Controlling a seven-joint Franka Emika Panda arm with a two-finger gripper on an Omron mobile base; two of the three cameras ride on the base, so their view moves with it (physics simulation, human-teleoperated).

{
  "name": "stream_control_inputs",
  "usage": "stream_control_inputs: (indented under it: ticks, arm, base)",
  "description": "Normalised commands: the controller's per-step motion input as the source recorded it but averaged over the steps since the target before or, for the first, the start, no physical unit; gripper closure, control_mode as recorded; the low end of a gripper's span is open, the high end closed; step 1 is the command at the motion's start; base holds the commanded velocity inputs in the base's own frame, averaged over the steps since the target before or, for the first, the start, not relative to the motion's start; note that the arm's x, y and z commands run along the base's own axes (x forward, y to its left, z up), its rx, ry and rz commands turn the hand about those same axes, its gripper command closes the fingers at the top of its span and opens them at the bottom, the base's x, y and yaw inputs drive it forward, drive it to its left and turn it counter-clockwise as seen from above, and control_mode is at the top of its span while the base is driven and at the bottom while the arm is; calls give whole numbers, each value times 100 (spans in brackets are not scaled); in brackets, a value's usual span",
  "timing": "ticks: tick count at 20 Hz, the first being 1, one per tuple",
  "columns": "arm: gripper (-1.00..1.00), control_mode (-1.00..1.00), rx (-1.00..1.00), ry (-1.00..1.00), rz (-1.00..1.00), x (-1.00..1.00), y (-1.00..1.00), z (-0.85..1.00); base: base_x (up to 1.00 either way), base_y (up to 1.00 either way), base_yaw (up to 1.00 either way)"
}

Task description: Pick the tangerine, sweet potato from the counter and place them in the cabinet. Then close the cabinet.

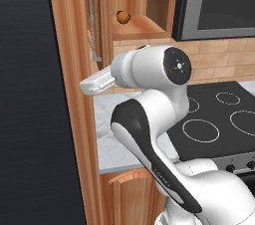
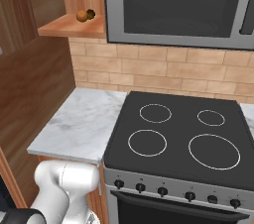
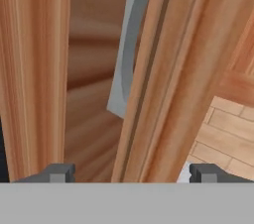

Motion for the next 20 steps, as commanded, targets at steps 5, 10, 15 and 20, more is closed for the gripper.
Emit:
stream_control_inputs:
  ticks: [5,10,15,20]
  arm:
    - [-100,-100,-5,1,-3,19,-9,0]
    - [-100,-100,-8,2,-8,0,-30,0]
    - [-100,-100,-7,14,-12,0,-56,0]
    - [-100,-100,-8,15,-8,25,-44,0]
  base:
    - [0,0,0]
    - [0,0,0]
    - [0,0,0]
    - [0,0,0]
